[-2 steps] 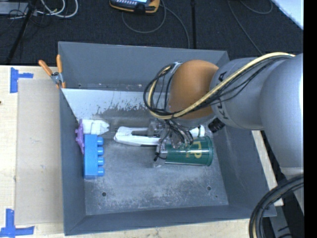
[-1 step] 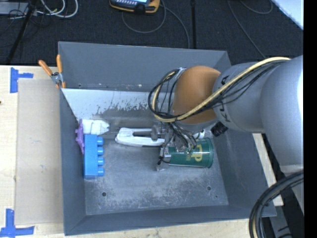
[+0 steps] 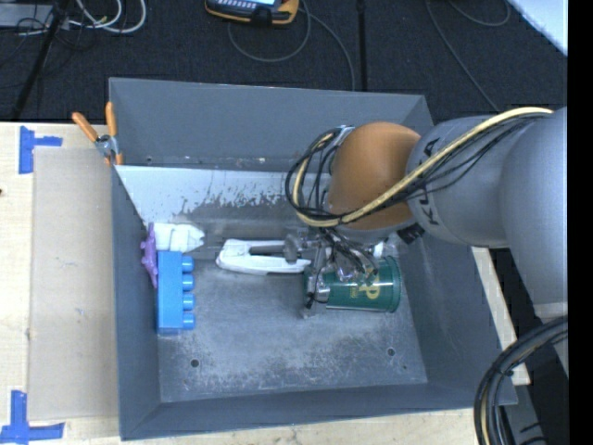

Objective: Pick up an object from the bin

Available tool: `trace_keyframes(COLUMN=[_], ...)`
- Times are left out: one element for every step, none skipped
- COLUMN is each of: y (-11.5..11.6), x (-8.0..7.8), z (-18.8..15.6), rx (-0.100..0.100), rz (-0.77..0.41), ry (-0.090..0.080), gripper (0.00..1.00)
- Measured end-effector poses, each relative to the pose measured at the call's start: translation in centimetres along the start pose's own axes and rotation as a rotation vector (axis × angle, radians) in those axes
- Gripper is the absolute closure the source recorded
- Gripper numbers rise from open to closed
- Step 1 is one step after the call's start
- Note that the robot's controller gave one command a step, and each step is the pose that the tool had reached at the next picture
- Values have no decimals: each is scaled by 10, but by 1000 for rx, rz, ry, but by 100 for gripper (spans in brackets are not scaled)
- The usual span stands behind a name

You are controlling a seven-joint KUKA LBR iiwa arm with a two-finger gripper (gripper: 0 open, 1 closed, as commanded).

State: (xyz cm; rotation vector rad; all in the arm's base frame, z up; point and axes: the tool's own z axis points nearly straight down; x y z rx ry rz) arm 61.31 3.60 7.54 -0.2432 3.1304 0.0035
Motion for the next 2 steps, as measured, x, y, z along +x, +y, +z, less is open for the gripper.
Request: trace_keyframes(y=[-58, -58], x=[3, 3], z=[6, 6], rx=[0, -1], rz=[144, 145], ry=[10, 10], gripper=[100, 100])
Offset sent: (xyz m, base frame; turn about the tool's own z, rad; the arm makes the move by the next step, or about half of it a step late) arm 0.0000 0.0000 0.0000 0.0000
